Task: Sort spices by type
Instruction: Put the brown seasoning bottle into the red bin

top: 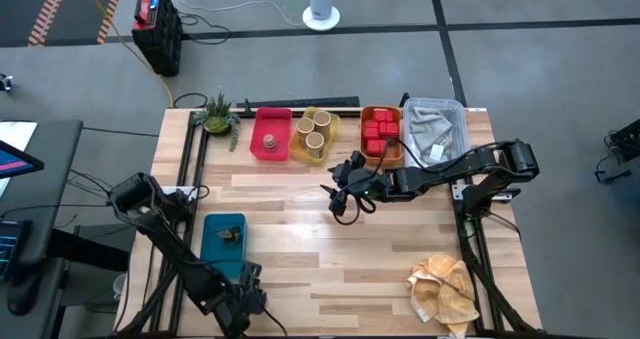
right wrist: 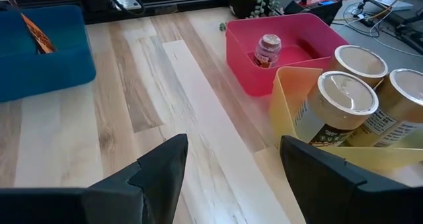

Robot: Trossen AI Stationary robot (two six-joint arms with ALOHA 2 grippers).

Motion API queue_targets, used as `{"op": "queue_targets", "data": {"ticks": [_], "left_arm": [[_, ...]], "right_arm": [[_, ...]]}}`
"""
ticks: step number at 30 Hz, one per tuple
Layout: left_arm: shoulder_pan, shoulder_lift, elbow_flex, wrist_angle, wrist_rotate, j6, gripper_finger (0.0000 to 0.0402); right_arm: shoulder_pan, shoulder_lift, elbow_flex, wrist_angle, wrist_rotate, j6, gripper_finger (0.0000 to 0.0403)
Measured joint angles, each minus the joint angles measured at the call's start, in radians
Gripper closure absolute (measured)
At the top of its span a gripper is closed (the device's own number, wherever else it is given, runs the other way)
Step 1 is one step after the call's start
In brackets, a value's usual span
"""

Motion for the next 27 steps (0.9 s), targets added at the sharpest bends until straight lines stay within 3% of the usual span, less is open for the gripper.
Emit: {"op": "queue_targets", "data": {"ticks": [3, 10, 14, 19, 27], "left_arm": [[0.014, 0.000, 0.000, -0.001, -0.005, -0.035, 0.0225], [0.069, 0.000, 0.000, -0.006, -0.008, -0.072, 0.0129], [0.103, 0.000, 0.000, -0.009, 0.011, -0.054, 0.0105], [0.120, 0.000, 0.000, -0.017, 0.031, -0.010, 0.0126], [0.147, 0.000, 0.000, -0.017, 0.043, 0.030, 0.0205]], "right_arm": [[0.000, 0.000, 0.000, 0.001, 0.000, 0.000, 0.0127], [0.000, 0.000, 0.000, 0.005, 0.000, 0.000, 0.0127], [0.002, 0.000, 0.000, 0.005, 0.000, 0.000, 0.0127], [0.002, 0.000, 0.000, 0.001, -0.001, 0.000, 0.0127], [0.002, 0.000, 0.000, 0.001, -0.002, -0.011, 0.0127]]}}
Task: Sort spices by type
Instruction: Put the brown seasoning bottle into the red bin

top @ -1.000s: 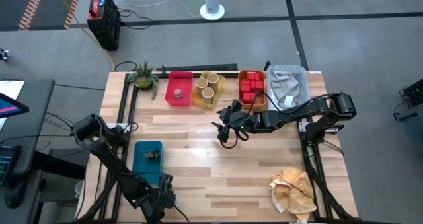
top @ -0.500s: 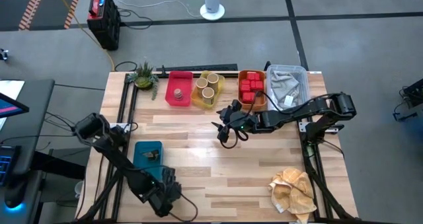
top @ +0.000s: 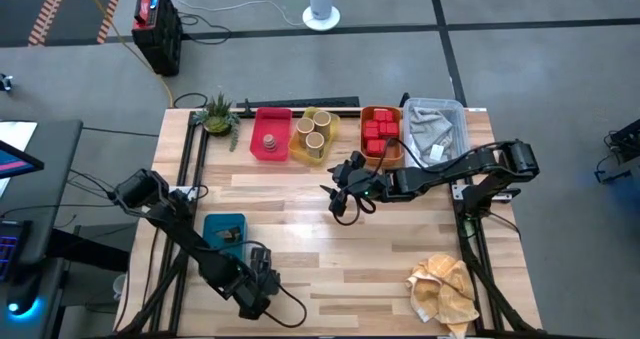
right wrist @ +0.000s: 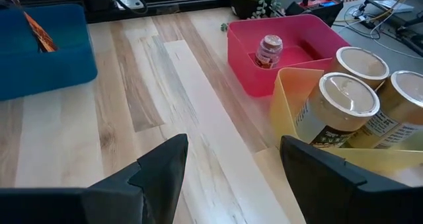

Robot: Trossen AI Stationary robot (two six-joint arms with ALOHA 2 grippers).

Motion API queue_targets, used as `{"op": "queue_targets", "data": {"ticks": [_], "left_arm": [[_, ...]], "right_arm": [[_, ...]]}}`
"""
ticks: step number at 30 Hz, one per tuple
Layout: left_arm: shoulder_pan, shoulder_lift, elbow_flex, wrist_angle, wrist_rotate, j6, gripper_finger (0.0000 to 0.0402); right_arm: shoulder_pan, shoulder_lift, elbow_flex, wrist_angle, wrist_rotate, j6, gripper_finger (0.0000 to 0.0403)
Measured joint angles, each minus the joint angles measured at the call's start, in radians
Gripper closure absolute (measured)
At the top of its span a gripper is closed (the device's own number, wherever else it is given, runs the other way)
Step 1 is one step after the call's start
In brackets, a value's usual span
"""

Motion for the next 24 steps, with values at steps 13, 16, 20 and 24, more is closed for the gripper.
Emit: {"op": "queue_targets", "data": {"ticks": [13, 16, 20, 24], "left_arm": [[0.128, -0.121, -0.002, -0.195, -0.088, 0.047, 0.0230], [0.197, -0.188, -0.002, -0.242, -0.159, 0.084, 0.0230], [0.330, -0.278, -0.002, -0.271, -0.232, 0.154, 0.0229], [0.520, -0.342, -0.001, -0.251, -0.244, 0.265, 0.0229]], "right_arm": [[0.001, -0.171, 0.000, -0.147, 0.061, 0.012, 0.0127], [0.015, -0.218, 0.000, -0.183, 0.110, 0.011, 0.0127], [0.026, -0.244, 0.000, -0.226, 0.127, 0.012, 0.0127], [0.034, -0.234, 0.000, -0.244, 0.130, 0.025, 0.0127]]}}
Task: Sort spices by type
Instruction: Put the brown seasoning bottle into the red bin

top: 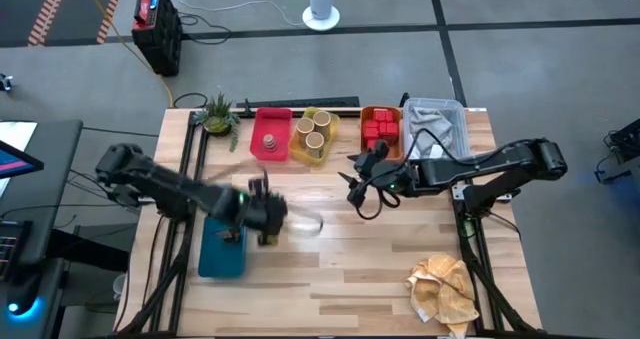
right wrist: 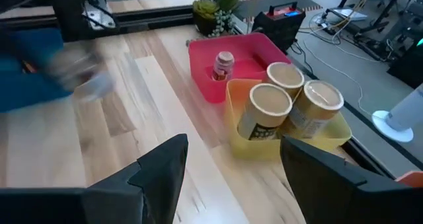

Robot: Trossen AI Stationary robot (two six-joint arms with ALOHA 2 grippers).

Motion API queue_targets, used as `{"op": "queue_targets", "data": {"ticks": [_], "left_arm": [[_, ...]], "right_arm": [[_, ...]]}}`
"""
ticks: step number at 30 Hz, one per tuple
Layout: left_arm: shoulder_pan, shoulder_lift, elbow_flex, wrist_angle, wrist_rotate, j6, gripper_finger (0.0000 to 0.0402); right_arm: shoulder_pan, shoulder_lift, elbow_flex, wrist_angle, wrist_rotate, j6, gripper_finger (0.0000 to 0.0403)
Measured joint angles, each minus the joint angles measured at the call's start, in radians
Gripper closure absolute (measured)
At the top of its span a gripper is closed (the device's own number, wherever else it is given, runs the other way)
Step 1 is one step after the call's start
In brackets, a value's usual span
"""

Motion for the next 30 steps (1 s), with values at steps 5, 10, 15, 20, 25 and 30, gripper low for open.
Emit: {"op": "queue_targets", "data": {"ticks": [5, 10, 15, 20, 25, 30], "left_arm": [[0.278, -0.019, 0.000, 0.028, 0.042, 0.129, 0.0228], [0.514, -0.018, 0.000, 0.154, 0.117, 0.254, 0.0228], [0.719, -0.018, 0.000, 0.317, 0.220, 0.333, 0.0228], [0.897, 0.051, 0.002, 0.432, 0.356, 0.298, 0.0228], [0.996, 0.187, 0.001, 0.504, 0.385, 0.286, 0.0227], [1.047, 0.306, 0.001, 0.547, 0.398, 0.282, 0.0227]], "right_arm": [[0.013, -0.003, 0.000, -0.029, 0.020, 0.014, 0.0127], [0.040, -0.010, 0.000, -0.044, 0.077, 0.016, 0.0127], [0.050, -0.010, 0.000, -0.046, 0.096, 0.012, 0.0127], [0.050, -0.010, 0.000, -0.046, 0.098, -0.002, 0.0127], [0.050, -0.010, 0.000, -0.052, 0.097, -0.002, 0.0127], [0.050, -0.010, 0.000, -0.065, 0.096, -0.003, 0.0127]]}}
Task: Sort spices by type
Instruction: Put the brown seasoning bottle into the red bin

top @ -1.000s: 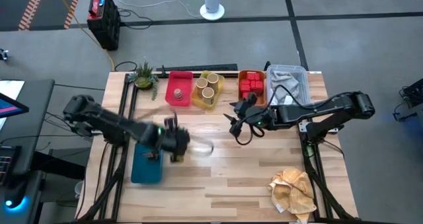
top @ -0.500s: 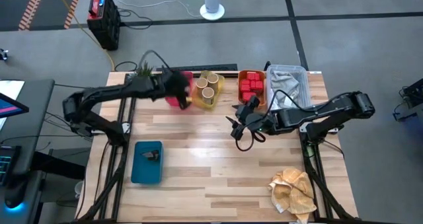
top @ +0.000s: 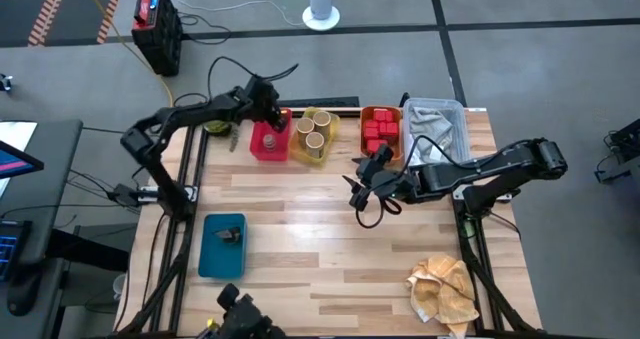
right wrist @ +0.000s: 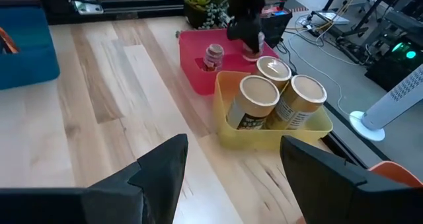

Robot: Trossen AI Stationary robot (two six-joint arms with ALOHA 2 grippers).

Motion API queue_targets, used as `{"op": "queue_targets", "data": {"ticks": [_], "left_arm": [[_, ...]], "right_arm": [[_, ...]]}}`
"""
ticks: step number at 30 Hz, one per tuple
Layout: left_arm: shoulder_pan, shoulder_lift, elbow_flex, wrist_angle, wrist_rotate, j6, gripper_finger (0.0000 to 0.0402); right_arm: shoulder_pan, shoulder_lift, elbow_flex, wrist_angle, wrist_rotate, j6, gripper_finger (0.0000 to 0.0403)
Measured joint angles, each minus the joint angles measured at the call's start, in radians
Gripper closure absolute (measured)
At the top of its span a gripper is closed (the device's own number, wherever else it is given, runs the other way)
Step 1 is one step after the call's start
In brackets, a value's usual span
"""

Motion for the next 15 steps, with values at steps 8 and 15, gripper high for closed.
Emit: {"op": "queue_targets", "data": {"ticks": [8, 15], "left_arm": [[-0.004, 0.070, 0.000, -0.017, 0.047, 0.020, 0.0198], [-0.019, 0.022, 0.000, -0.016, 0.046, 0.074, 0.0142]], "right_arm": [[-0.001, 0.000, 0.000, -0.010, -0.003, -0.011, 0.0127], [-0.024, -0.007, 0.000, -0.030, -0.004, -0.018, 0.0127]]}}
